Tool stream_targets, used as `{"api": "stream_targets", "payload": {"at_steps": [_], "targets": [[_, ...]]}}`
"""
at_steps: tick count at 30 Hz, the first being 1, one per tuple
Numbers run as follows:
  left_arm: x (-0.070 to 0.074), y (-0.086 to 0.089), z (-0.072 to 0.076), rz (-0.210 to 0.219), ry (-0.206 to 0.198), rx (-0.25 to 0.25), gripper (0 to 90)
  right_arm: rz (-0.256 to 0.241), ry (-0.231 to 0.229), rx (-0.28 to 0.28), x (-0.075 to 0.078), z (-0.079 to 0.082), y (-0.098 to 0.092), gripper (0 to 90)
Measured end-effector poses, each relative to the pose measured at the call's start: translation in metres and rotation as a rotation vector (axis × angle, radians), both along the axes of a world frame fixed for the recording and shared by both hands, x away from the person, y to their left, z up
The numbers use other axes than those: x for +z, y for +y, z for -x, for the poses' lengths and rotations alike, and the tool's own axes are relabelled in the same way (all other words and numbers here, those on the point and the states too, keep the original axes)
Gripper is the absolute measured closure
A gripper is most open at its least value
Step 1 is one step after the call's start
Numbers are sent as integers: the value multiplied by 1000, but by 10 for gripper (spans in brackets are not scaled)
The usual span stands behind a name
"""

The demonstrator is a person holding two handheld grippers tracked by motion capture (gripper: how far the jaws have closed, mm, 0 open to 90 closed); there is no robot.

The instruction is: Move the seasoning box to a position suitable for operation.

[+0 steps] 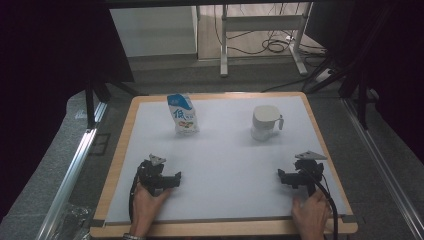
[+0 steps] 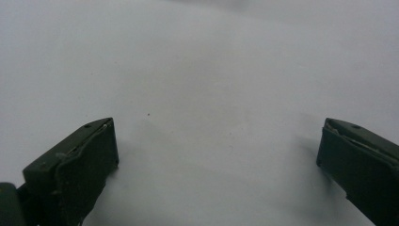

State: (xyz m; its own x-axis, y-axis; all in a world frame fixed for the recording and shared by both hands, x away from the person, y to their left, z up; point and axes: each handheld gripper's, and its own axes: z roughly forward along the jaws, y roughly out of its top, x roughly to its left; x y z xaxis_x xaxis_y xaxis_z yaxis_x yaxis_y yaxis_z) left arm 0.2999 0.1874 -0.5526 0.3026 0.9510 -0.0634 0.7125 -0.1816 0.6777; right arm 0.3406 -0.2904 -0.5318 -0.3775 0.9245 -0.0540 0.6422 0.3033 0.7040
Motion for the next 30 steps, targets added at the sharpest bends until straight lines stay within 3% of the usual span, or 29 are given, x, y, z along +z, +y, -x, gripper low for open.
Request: {"api": "stream_targets", "payload": {"at_steps": [1, 3, 30], "targets": [[0, 4, 0, -3, -4, -35, 0, 1, 0, -1, 0, 0, 0, 0], [0, 7, -1, 3, -7, -56, 9, 1, 0, 0, 0, 0, 0, 0], [-1, 6, 0, 2, -14, -56, 10, 3, 2, 11, 0, -1, 0, 0]]}}
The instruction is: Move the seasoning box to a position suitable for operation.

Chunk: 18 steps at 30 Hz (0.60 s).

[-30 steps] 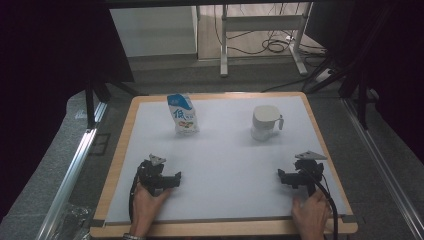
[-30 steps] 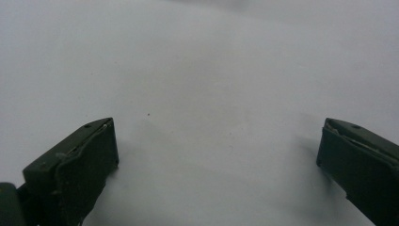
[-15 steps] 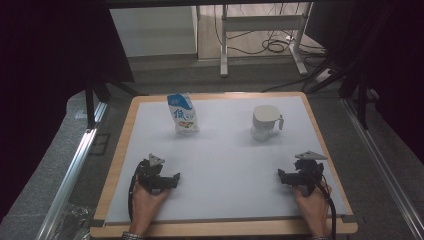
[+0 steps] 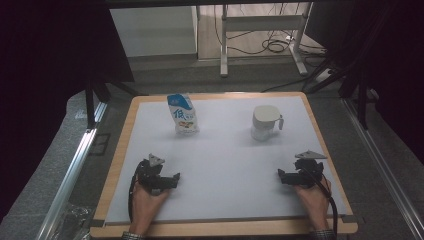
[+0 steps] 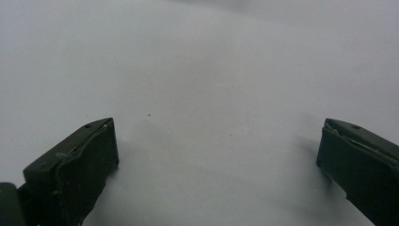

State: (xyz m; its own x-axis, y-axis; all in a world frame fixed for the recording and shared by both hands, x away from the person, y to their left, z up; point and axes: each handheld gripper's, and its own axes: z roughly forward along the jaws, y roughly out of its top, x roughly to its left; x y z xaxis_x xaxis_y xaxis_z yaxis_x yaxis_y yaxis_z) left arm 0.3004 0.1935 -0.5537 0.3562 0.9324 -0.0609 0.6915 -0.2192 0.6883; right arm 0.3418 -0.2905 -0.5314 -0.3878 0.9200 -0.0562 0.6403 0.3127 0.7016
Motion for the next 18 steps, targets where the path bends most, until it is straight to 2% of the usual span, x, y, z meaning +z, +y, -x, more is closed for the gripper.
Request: {"api": "stream_targets", "payload": {"at_steps": [4, 5, 6, 10, 12, 13, 14, 16, 18], "targets": [[0, 0, 0, 0, 0, 0, 10, -7, 2, 18, 1, -1, 0, 0], [0, 0, 0, 0, 0, 0, 10, -15, 4, 19, 1, -2, 0, 0], [0, 0, 0, 0, 0, 0, 10, -46, 12, 39, 4, -2, 1, 0], [0, 0, 0, 0, 0, 0, 11, -66, -9, 58, 9, -2, 5, 0], [0, 0, 0, 0, -1, 0, 11, -81, 6, 105, 14, -4, 11, 0], [0, 0, 0, 0, -1, 0, 11, -81, 6, 105, 14, -4, 11, 0], [0, 0, 0, -1, -1, -1, 12, -102, 2, 131, 16, -5, 13, 0], [0, 0, 0, 0, -1, -1, 12, -133, -1, 148, 18, -7, 14, 0], [0, 0, 0, -1, -2, -1, 12, -142, -2, 168, 20, -8, 15, 0]]}}
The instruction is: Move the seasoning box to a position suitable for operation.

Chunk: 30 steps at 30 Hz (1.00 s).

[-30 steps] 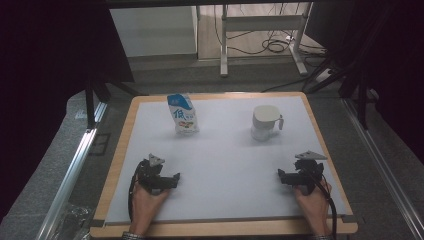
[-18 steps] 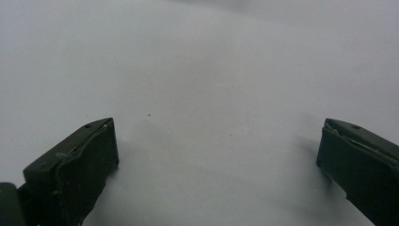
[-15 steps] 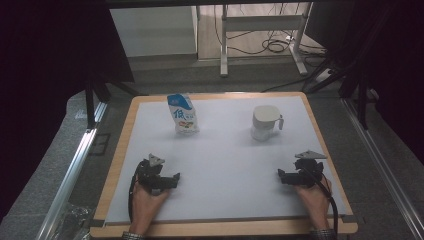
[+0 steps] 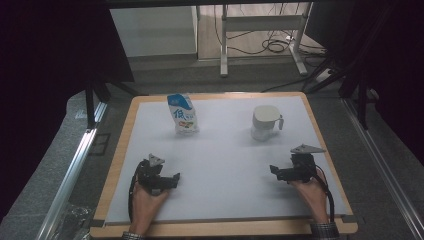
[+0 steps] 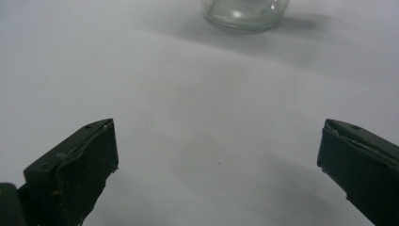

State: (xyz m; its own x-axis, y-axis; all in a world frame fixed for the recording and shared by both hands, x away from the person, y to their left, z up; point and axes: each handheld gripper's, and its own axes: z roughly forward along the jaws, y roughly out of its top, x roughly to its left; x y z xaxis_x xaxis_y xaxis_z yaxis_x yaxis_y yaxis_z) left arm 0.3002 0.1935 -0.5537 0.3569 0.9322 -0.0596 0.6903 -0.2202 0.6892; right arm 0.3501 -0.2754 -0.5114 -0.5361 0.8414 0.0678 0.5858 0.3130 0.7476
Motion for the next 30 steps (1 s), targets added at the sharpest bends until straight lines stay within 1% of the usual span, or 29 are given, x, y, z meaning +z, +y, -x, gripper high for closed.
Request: {"api": "stream_targets", "payload": {"at_steps": [1, 2, 7, 10, 11, 14, 17, 19, 21, 23, 25, 26, 27, 28, 29, 30], "targets": [[0, 0, 0, 0, 0, 0, 12, 0, 0, 0, 0, 0, 0, 0], [0, 0, 0, 0, 0, 0, 12, -28, 7, 11, 2, -2, 0, 0], [0, 0, 0, 1, 0, 0, 12, -50, 36, 26, 8, -5, 1, 0], [0, 0, 0, 1, 0, 0, 11, -64, 37, 36, 10, -7, 3, 0], [0, 0, 0, 1, 0, 0, 12, -72, 31, 39, 11, -7, 3, 0], [0, 0, 0, 1, 0, 0, 12, -57, 13, 40, 12, -7, 8, 0], [0, 0, 0, 1, 0, 0, 11, -54, 11, 40, 13, -9, 13, 0], [0, 0, 0, 1, 0, 0, 11, -34, 1, 36, 14, -11, 16, 1], [0, 0, 0, 1, 0, 0, 11, 3, -16, 14, 14, -14, 19, 7], [0, 0, 0, 1, 0, 0, 11, 7, -25, -4, 13, -17, 19, 45], [0, 0, 0, 1, 0, 0, 12, 27, -36, -28, 12, -21, 18, 80], [0, 0, 0, 1, 0, 0, 11, 35, -33, -38, 12, -22, 18, 94], [0, 0, 0, 1, 0, 0, 11, 35, -33, -38, 12, -22, 18, 94], [0, 0, 0, 1, 1, 0, 11, 40, -29, -39, 12, -25, 18, 111], [0, 0, 0, 1, 0, 0, 11, 48, -29, -40, 12, -28, 17, 158], [0, 0, 0, 1, 0, 0, 11, 48, -29, -40, 12, -28, 17, 158]]}}
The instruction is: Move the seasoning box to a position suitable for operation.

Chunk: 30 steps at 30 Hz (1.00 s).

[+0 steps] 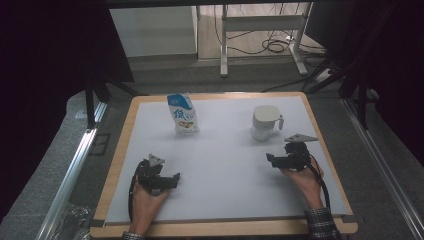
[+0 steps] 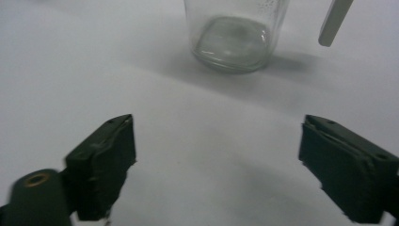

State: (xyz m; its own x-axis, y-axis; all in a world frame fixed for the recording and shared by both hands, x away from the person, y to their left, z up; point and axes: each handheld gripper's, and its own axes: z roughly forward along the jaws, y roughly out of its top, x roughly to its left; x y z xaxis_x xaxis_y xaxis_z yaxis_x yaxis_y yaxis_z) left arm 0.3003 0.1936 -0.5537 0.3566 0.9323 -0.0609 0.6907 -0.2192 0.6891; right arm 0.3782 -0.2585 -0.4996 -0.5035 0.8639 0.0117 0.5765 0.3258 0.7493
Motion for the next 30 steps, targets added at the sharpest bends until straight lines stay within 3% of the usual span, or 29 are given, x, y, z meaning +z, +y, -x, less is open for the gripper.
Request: {"api": "stream_targets", "payload": {"at_steps": [4, 8, 14, 17, 21, 23, 30], "targets": [[0, 0, 0, 0, 0, 0, 11, -8, 0, -17, 3, -9, -3, 218], [0, 0, 0, 0, 1, 0, 11, -3, -28, -39, 2, -14, -6, 275], [0, 0, 0, 0, 1, 0, 11, -27, -30, -66, 2, -22, -13, 305], [0, 0, 0, 0, 1, 0, 11, -37, 0, -73, 5, -29, -14, 307], [0, 0, 0, 0, 0, 0, 11, -93, 48, -80, 10, -39, -18, 322], [0, 0, 0, 0, 1, 0, 11, -116, 49, -94, 11, -43, -21, 344], [0, 0, 0, 0, 1, 0, 11, 21, -50, -101, 11, -46, -17, 448]]}}
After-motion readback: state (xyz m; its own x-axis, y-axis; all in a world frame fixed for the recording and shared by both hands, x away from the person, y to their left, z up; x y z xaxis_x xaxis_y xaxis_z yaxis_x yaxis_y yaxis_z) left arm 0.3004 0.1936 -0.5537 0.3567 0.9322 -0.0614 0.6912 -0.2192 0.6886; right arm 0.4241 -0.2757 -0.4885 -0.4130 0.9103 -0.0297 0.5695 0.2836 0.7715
